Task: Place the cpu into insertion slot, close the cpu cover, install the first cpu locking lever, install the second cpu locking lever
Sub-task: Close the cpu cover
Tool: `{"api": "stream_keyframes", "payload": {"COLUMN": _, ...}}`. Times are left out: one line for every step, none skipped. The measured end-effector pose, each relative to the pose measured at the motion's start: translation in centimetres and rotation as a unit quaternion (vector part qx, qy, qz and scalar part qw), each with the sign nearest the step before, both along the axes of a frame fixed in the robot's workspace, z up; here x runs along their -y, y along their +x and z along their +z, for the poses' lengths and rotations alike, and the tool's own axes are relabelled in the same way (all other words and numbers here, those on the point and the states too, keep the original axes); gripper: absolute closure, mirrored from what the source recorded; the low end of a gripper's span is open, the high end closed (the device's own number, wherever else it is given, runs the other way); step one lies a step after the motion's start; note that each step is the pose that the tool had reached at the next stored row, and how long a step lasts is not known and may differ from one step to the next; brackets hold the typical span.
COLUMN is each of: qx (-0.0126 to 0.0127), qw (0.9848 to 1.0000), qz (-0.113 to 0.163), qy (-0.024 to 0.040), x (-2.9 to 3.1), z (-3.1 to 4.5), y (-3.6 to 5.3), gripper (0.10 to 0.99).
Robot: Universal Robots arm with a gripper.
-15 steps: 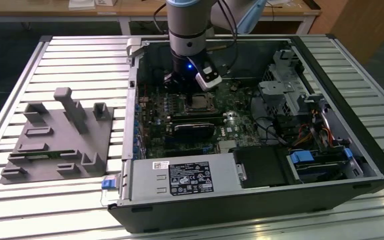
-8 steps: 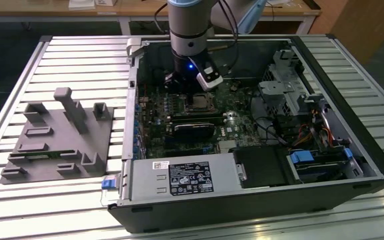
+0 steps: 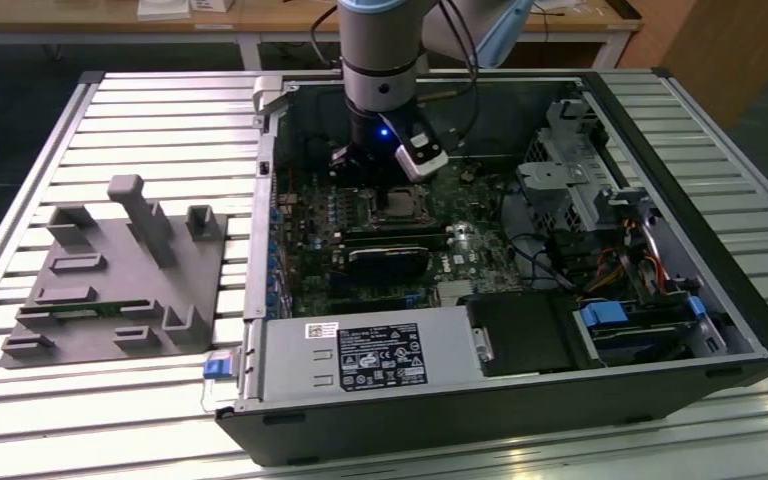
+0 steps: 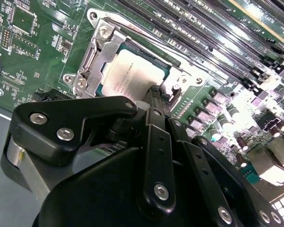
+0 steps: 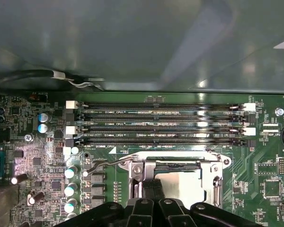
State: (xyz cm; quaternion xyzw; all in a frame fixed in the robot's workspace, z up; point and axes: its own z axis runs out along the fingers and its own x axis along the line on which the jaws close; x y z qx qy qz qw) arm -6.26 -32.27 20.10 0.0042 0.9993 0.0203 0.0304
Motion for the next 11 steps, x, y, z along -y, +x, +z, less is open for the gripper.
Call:
{"api": "stream_keyframes", "payload": {"qx": 0.0001, "qw": 1.0000, "qz": 0.000, "qy": 0.0001, "x": 0.00, "z": 0.06, "y": 0.00, "gripper": 0.980}}
{"api": "stream_keyframes", "payload": {"qx": 0.0001, "qw": 1.0000, "qz": 0.000, "qy": 0.0001, "x": 0.00, "z": 0.12, "y": 0.00, "gripper": 0.980}}
{"api": "stream_keyframes", "payload": {"qx": 0.0001, "qw": 1.0000, "qz": 0.000, "qy": 0.0001, "x": 0.00, "z": 0.14, "y": 0.01, "gripper": 0.980}}
{"api": "stream_keyframes", "payload": {"qx": 0.0002, "qw": 1.0000, "qz": 0.000, "qy": 0.0002, "x": 0.00, "z": 0.14, "y": 0.00, "gripper": 0.980}}
{"api": "stream_keyframes", "payload": {"qx": 0.0002, "qw": 1.0000, "qz": 0.000, "qy": 0.0002, "x": 0.00, "z": 0.14, "y": -0.01, "gripper": 0.980}}
{"api": "stream_keyframes", "payload": {"qx": 0.0001, "qw": 1.0000, "qz": 0.000, "qy": 0.0002, "x": 0.00, "z": 0.15, "y": -0.07, "gripper": 0.980}}
{"api": "stream_keyframes", "payload": {"qx": 0.0001, "qw": 1.0000, "qz": 0.000, "qy": 0.0005, "x": 0.00, "z": 0.15, "y": -0.14, "gripper": 0.980}}
{"api": "stream_keyframes", "payload": {"qx": 0.0001, "qw": 1.0000, "qz": 0.000, "qy": 0.0010, "x": 0.00, "z": 0.13, "y": -0.19, "gripper": 0.980}}
{"api": "stream_keyframes", "payload": {"qx": 0.0001, "qw": 1.0000, "qz": 0.000, "qy": 0.0016, "x": 0.00, "z": 0.11, "y": -0.24, "gripper": 0.980}}
{"api": "stream_keyframes", "payload": {"qx": 0.0001, "qw": 1.0000, "qz": 0.000, "qy": 0.0021, "x": 0.00, "z": 0.08, "y": -0.28, "gripper": 0.980}}
{"api": "stream_keyframes", "payload": {"qx": 0.0002, "qw": 1.0000, "qz": 0.000, "qy": 0.0026, "x": 0.00, "z": 0.03, "y": -0.32, "gripper": 0.980}}
